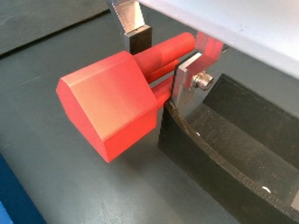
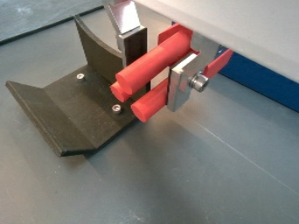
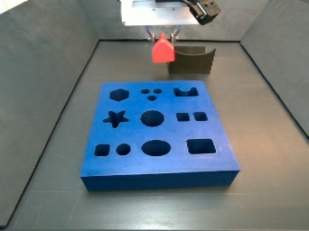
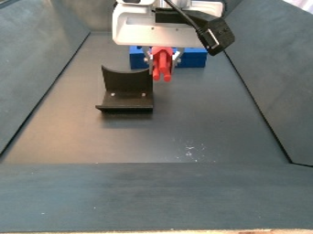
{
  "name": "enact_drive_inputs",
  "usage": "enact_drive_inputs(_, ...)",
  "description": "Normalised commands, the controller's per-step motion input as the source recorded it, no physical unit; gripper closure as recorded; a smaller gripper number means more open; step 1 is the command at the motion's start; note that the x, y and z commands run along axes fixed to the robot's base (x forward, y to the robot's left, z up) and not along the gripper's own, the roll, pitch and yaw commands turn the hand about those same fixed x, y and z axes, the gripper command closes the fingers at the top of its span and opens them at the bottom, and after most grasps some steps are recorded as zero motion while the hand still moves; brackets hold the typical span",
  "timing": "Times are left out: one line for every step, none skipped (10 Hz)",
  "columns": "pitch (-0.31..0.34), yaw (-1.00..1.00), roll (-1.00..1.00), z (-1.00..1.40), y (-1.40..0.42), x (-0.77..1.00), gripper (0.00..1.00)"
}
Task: Pick up the 3 prong object. Move up. Place the 3 prong object on the fixture. Regrasp the 3 prong object. Move to above the board. Insert the 3 prong object.
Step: Place the 3 prong object on the fixture.
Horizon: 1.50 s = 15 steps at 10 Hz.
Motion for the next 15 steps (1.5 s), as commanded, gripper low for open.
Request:
enact_drive_inputs(0.126, 0.03, -1.0, 1.0, 0.49, 0.71, 1.0)
enact_drive_inputs(0.128, 0.02, -1.0, 1.0, 0.48, 0.72, 1.0)
enact_drive_inputs(0.15, -0.01, -1.0, 1.0, 0.46, 0.75, 1.0)
enact_drive_inputs(0.164, -0.02, -1.0, 1.0, 0.42, 0.77, 1.0)
enact_drive_inputs(0.164, -0.03, -1.0, 1.0, 0.38, 0.78, 1.0)
enact_drive_inputs(0.166, -0.04, -1.0, 0.92, 0.33, 0.75, 1.0)
enact_drive_inputs(0.174, -0.06, -1.0, 0.68, 0.24, 0.61, 1.0)
enact_drive_inputs(0.18, -0.09, -0.93, 0.34, 0.15, 0.45, 1.0)
enact_drive_inputs(0.154, -0.09, -0.75, 0.1, 0.1, 0.36, 1.0)
enact_drive_inputs(0.135, -0.1, -0.64, 0.04, 0.09, 0.33, 1.0)
enact_drive_inputs(0.123, -0.11, -0.36, 0.04, 0.08, 0.23, 1.0)
enact_drive_inputs(0.116, -0.1, -0.25, 0.03, 0.06, 0.2, 1.0)
enact_drive_inputs(-0.007, -0.13, -1.0, -1.0, 0.08, 0.13, 1.0)
enact_drive_inputs(-0.018, -0.13, -1.0, -1.0, 0.08, 0.12, 1.0)
enact_drive_inputs(-0.006, -0.13, -1.0, -1.0, 0.09, 0.13, 1.0)
